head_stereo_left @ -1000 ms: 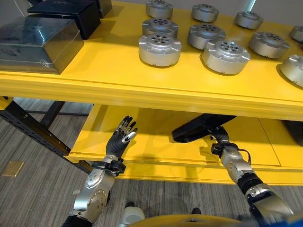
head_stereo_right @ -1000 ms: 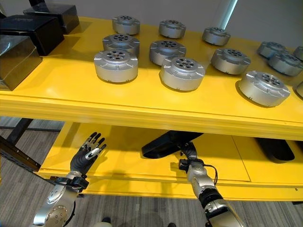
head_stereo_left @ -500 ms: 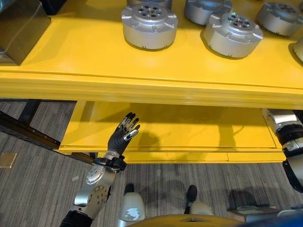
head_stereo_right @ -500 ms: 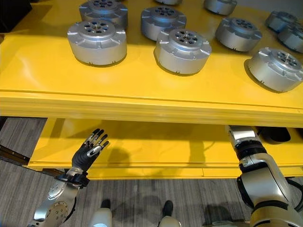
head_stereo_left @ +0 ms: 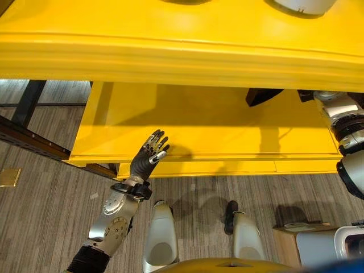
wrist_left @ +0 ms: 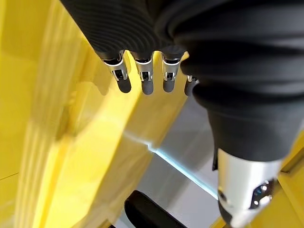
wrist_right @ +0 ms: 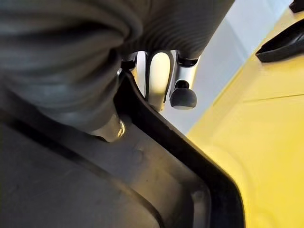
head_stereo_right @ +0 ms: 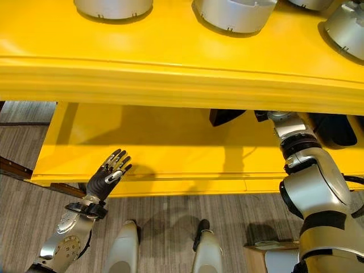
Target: Move parts from the plastic box to the shelf.
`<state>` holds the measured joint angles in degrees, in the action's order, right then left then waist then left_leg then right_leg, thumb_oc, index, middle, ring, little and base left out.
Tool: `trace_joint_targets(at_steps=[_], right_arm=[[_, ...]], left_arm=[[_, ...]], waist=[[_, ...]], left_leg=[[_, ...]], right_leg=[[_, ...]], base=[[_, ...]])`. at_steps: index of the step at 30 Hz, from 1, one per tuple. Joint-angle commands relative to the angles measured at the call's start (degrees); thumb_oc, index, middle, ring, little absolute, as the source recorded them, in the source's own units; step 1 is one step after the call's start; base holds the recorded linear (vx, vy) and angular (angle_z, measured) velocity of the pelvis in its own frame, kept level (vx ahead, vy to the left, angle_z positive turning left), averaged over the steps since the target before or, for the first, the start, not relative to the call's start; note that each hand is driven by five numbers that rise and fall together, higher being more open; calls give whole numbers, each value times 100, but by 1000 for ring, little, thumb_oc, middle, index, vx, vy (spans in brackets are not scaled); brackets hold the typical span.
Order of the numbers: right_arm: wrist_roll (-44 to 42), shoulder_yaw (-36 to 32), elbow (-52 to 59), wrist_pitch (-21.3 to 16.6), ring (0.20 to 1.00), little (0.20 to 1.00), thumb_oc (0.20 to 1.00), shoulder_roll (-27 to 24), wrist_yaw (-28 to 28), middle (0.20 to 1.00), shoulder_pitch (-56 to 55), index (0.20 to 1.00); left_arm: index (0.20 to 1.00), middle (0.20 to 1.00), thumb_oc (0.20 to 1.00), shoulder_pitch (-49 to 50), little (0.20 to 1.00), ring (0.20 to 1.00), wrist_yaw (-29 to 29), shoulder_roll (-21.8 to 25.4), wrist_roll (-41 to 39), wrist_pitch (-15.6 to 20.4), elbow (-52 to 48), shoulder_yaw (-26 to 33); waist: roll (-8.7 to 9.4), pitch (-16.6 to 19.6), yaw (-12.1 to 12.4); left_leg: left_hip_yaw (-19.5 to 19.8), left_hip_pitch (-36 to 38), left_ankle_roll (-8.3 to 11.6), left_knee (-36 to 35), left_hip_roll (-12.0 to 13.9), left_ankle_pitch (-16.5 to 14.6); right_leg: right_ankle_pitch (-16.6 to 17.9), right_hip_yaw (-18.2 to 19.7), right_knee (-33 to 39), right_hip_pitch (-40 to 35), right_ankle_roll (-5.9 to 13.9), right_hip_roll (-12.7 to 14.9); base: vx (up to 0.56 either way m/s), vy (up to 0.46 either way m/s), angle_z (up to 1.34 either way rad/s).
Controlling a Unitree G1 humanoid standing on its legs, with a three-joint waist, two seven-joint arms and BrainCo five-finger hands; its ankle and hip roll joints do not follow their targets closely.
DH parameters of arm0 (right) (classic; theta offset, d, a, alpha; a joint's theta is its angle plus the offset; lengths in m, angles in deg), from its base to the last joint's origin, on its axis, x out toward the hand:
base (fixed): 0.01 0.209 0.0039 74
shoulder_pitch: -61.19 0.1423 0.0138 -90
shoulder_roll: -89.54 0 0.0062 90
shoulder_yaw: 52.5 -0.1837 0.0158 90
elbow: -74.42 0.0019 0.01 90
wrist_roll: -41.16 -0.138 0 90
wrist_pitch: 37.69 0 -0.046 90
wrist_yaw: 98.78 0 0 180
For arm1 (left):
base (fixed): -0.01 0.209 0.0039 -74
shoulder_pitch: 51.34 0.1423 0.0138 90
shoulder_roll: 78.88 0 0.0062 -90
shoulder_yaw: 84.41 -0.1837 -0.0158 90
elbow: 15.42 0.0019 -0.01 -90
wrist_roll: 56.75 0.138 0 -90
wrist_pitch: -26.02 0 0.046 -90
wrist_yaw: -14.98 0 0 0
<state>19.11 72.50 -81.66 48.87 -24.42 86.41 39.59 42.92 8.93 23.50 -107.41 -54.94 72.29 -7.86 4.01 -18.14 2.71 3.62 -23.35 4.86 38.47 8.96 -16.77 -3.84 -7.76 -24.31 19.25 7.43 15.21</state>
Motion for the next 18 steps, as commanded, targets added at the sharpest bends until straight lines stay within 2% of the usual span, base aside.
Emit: trace_joint_targets(at_steps=[1,9,18], right_arm=[[120,-4,-307,-232,200,200,200,-34,185,200,593,200],[636,530,-1306,-56,200,200,200,-210,142,200,1441,200],[1065,864,-1840,152,200,200,200,-441,21,200,1794,200]], left_arm=[[1000,1000,1000,75,1000,1000,-73,206,-130,197,-405,-96],[1000,1000,1000,17,1000,1000,-99,319,-99,170,-474,-242],[1000,1000,1000,47,1000,1000,-171,416,-94,83,-520,-327]], waist=[[112,424,71],[44,401,124],[35,359,163]], left_leg=[[86,87,-96,54,-88,71],[179,-549,-125,677,-115,-91],[207,-825,-135,833,-142,-97]], right_leg=[[-738,125,-1379,104,-195,51],[-935,175,-1973,798,-260,-17],[-993,176,-2164,1072,-282,-27]], base=[[-35,3,4],[-70,-2,-1],[-18,-4,1]])
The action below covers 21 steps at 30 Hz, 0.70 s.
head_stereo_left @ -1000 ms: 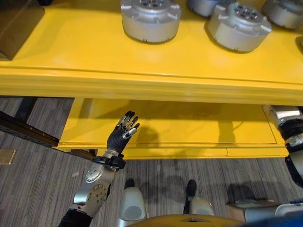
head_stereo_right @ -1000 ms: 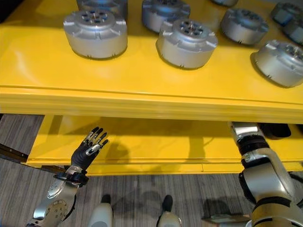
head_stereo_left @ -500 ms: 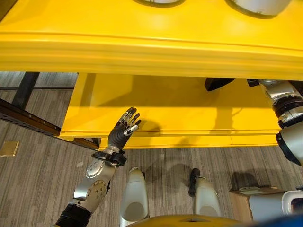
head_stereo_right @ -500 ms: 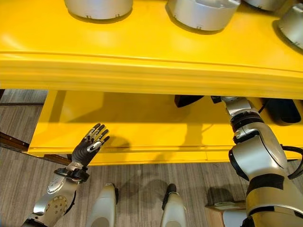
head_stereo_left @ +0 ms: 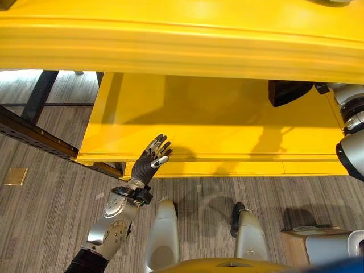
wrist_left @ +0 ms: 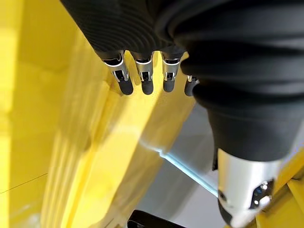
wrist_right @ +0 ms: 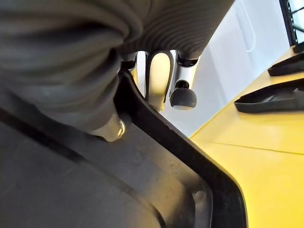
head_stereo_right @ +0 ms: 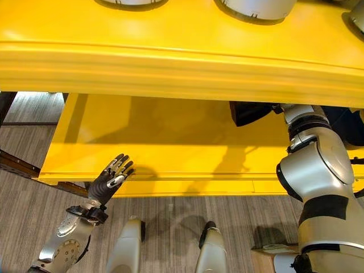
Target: Move parts from the plastic box to the shelf.
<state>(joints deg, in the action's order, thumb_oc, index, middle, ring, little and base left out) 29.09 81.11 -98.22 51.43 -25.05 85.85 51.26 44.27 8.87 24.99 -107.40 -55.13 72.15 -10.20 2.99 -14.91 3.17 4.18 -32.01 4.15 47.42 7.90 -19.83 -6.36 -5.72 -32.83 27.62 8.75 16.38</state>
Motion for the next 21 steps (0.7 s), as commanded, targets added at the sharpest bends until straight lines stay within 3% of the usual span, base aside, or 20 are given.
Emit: trace_joint_targets(at_steps=[1,21], right_arm=[[69,11,-213,-99,200,200,200,-420,60,200,643,200],[622,151,-554,106,200,200,200,-936,-497,200,294,200]], left_arm=[[1000,1000,1000,-79,1000,1000,-176,271,-113,95,-502,-88],[1000,1000,1000,-143,1000,1000,-296,286,-8,-26,-615,-153]], waist=[[140,33,121],[62,-140,265]], left_leg=[[149,24,-60,-55,-36,213],[232,-517,-91,416,-146,100]], right_leg=[[-752,-31,-1323,249,-415,-146],[-978,-55,-1843,773,-451,-126]], base=[[0,0,0],[-6,-4,2]])
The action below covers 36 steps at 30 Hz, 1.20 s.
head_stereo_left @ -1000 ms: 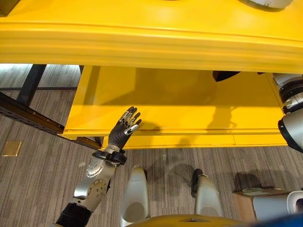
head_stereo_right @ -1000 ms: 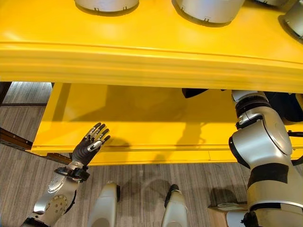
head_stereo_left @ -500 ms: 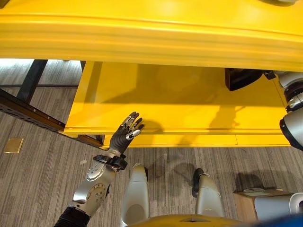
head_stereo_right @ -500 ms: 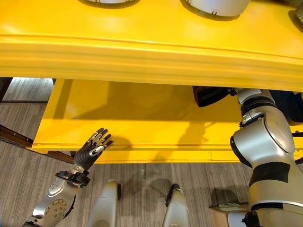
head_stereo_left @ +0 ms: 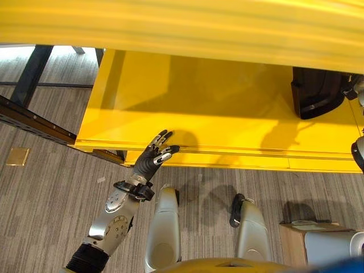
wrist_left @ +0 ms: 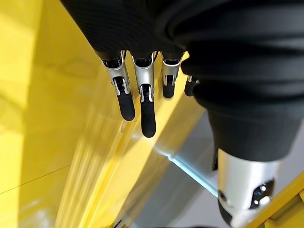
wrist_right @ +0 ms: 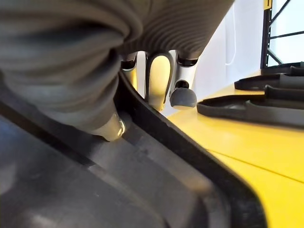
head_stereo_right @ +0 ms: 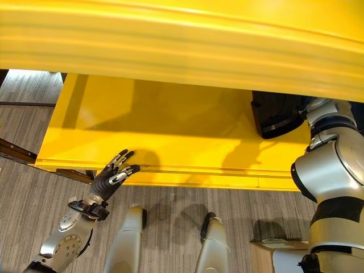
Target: Move parts from the plastic box to the shelf.
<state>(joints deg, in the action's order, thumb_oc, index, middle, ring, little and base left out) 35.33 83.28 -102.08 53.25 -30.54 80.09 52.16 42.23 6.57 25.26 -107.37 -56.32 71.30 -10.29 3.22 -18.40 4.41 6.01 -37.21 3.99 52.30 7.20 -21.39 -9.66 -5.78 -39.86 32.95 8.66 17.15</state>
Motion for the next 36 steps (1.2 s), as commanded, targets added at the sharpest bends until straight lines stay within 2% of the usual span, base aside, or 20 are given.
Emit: trace_joint_targets(at_steps=[1,9,10,19,21,33,36], right_arm=[[-2,-84,-176,-64,200,200,200,-378,76,200,201,200],[14,-111,-268,-24,200,200,200,-269,9,200,202,200],[49,-96,-288,-15,200,200,200,-290,8,200,200,200],[-9,-50,-276,6,200,200,200,-359,-3,200,262,200],[-425,-331,-217,-25,200,200,200,-336,31,200,127,200],[-1210,-1027,-424,-27,200,200,200,-537,198,200,-89,200],[-2022,-1466,-334,-147,200,200,200,-630,398,200,-64,200]], left_arm=[[1000,1000,1000,54,1000,1000,-60,255,-7,95,-533,-143],[1000,1000,1000,-42,1000,1000,-6,261,52,84,-581,-200],[1000,1000,1000,-59,1000,1000,5,249,50,89,-589,-220],[1000,1000,1000,-98,1000,1000,84,182,80,100,-592,-246],[1000,1000,1000,-157,1000,1000,135,150,77,142,-589,-277],[1000,1000,1000,-350,1000,1000,249,152,54,245,-570,-410],[1000,1000,1000,-387,1000,1000,349,164,-9,323,-576,-404]], waist=[[35,206,150],[-50,135,235],[-73,108,270],[-124,-22,328],[-154,-71,348],[-304,-112,500],[-366,-97,526]], left_leg=[[50,-26,-78,-55,-83,256],[58,-392,-88,174,-142,222],[74,-439,-73,307,-133,44],[78,-773,-85,443,-178,65],[78,-835,-100,459,-194,60],[96,-1028,-143,411,-314,95],[108,-1148,-146,416,-324,121]], right_leg=[[-650,-46,-1158,262,-443,-204],[-717,-14,-1374,615,-471,-171],[-895,-14,-1499,627,-438,-172],[-950,23,-1678,959,-465,-127],[-966,46,-1707,1018,-473,-121],[-999,56,-1764,1199,-469,-25],[-1001,50,-1789,1318,-466,-9]], base=[[0,0,0],[-17,-4,4],[35,-19,8],[0,-3,2],[0,0,0],[4,-4,4],[-2,-10,7]])
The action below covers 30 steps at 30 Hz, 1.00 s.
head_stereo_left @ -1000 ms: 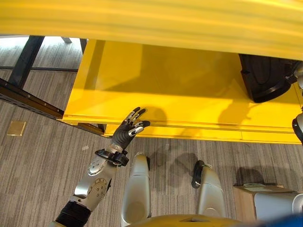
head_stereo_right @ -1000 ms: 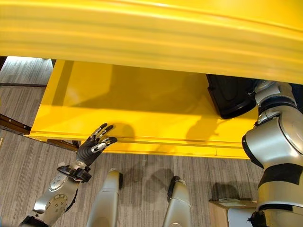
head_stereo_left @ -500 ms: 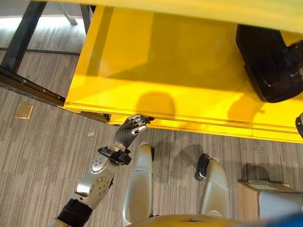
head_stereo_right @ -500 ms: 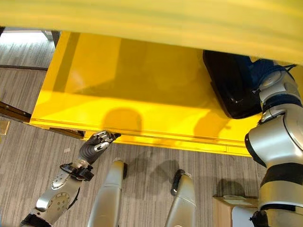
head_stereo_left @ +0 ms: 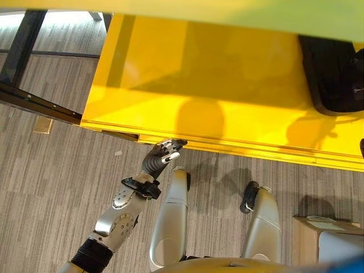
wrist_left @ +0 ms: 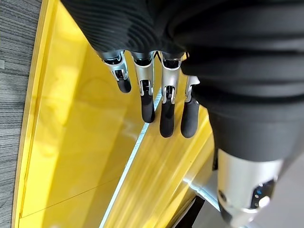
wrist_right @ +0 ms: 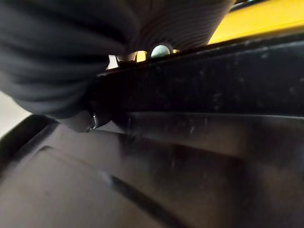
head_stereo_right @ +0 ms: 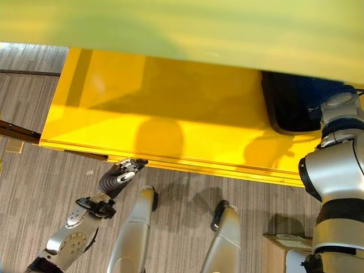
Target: Move parts from the plastic box to the shelf.
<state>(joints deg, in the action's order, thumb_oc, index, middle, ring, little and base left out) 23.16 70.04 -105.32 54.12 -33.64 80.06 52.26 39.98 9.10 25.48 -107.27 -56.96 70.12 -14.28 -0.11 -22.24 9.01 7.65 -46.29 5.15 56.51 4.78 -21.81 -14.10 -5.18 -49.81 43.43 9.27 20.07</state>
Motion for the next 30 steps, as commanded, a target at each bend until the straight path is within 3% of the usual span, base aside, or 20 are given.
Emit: trace_joint_targets(at_steps=[1,24,25,26,27,30], right_arm=[[-913,-187,-19,-246,200,200,200,-308,398,200,-50,200],[-372,14,-174,-206,200,200,200,-289,322,200,-29,200],[-396,-13,-189,-207,426,426,426,-289,359,426,-26,426],[-391,-20,-202,-207,740,740,740,-292,374,740,-26,740],[-395,-33,-200,-205,1000,1000,1000,-284,377,1000,-25,1000],[-505,12,-148,-221,1000,1000,1000,-313,408,1000,96,1000]], left_arm=[[1000,1000,1000,-181,1000,1000,110,160,-31,394,-458,-20],[1000,1000,1000,-48,1000,1000,44,317,-90,438,-546,68],[1000,1000,1000,-47,1000,1000,45,313,-87,445,-534,76],[1000,1000,1000,-48,1000,1000,47,316,-91,448,-529,79],[1000,1000,1000,-45,1000,1000,60,319,-96,447,-539,92],[1000,1000,1000,11,1000,1000,87,332,-110,458,-519,137]], waist=[[-37,298,77],[-5,338,40],[-3,341,35],[-5,342,36],[-9,339,43],[10,326,24]], left_leg=[[-44,-277,-262,0,-93,169],[-41,-340,-221,-50,-56,232],[-37,-352,-222,-28,-51,225],[-38,-351,-221,-29,-52,224],[-34,-356,-216,-35,-53,229],[-48,-346,-203,-74,-23,246]], right_leg=[[-550,-11,-799,306,-526,-299],[-554,10,-857,410,-533,-315],[-558,8,-861,410,-531,-319],[-560,5,-862,408,-529,-319],[-564,0,-862,410,-526,-319],[-562,4,-847,415,-528,-323]], base=[[6,-18,4],[0,-1,0],[0,0,0],[0,0,0],[0,0,0],[0,0,0]])
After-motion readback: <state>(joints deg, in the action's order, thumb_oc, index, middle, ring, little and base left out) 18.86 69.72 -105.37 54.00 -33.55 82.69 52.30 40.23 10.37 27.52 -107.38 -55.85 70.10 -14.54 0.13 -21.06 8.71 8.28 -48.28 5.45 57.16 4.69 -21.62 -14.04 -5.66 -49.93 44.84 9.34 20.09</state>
